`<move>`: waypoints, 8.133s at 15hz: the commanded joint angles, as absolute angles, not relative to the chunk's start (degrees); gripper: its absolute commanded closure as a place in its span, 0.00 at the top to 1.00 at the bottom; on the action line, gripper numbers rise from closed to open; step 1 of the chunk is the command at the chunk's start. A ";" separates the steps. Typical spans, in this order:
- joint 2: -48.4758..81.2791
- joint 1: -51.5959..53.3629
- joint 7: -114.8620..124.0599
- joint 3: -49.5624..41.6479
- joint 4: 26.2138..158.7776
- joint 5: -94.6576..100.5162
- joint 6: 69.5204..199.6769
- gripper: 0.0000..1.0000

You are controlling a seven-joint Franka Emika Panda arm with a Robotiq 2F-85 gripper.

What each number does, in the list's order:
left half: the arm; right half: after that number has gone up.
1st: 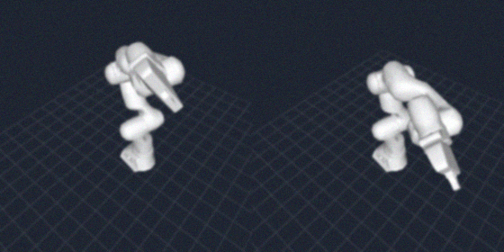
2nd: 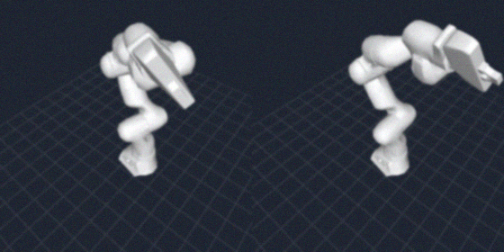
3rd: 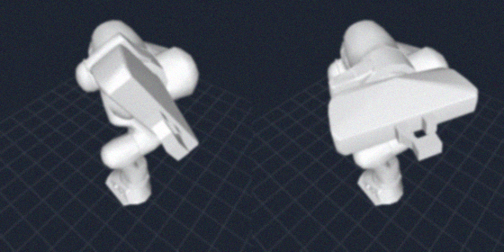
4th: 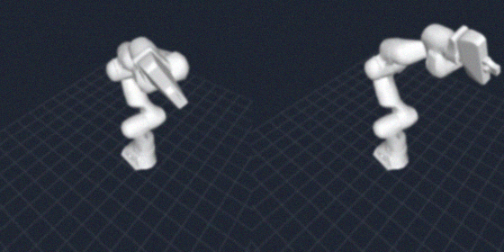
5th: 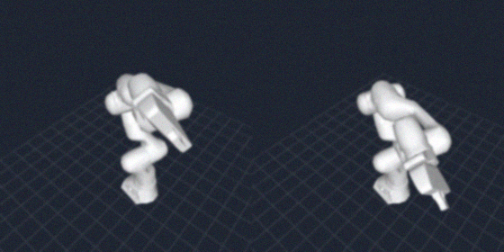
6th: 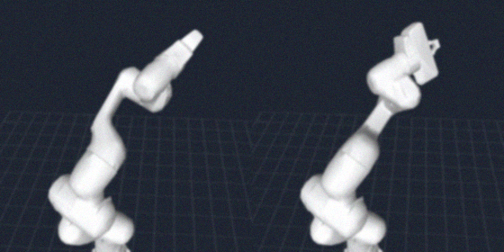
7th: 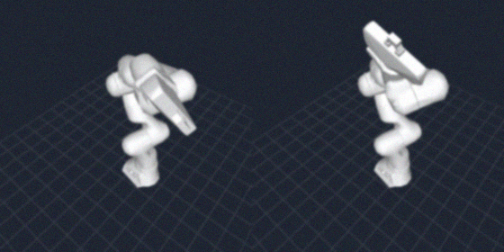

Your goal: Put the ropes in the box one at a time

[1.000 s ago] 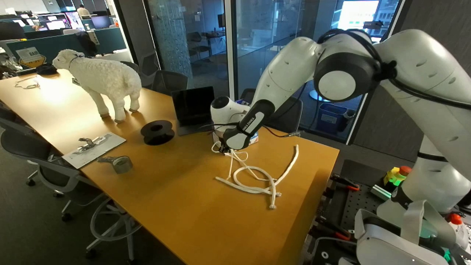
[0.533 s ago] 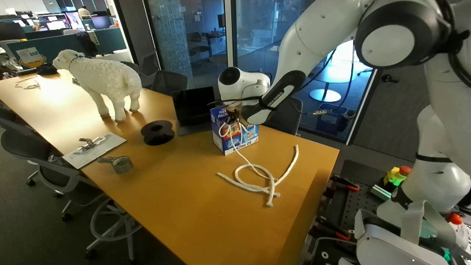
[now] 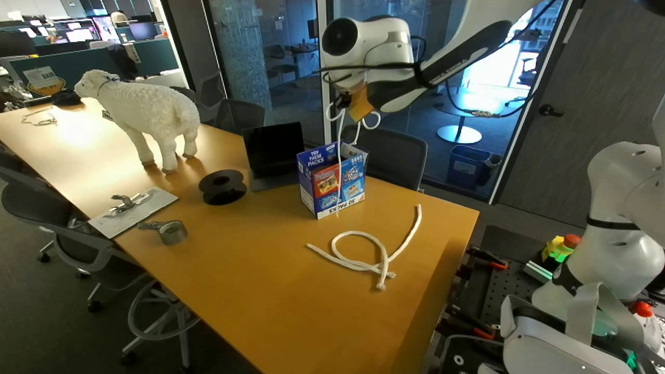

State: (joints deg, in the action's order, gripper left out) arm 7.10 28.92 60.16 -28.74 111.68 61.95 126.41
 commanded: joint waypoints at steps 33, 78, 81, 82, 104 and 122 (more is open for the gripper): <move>18.16 2.66 102.96 -1.44 74.25 55.86 103.08 0.01; 36.83 7.73 99.69 2.79 59.64 42.31 88.36 0.01; 36.63 8.73 100.66 2.33 60.20 44.96 88.53 0.01; 36.72 9.01 100.76 2.09 60.33 46.00 88.43 0.01; 37.86 4.44 122.92 -8.96 94.05 47.15 125.62 0.01; 30.28 6.77 138.87 -10.04 92.49 54.03 134.68 0.01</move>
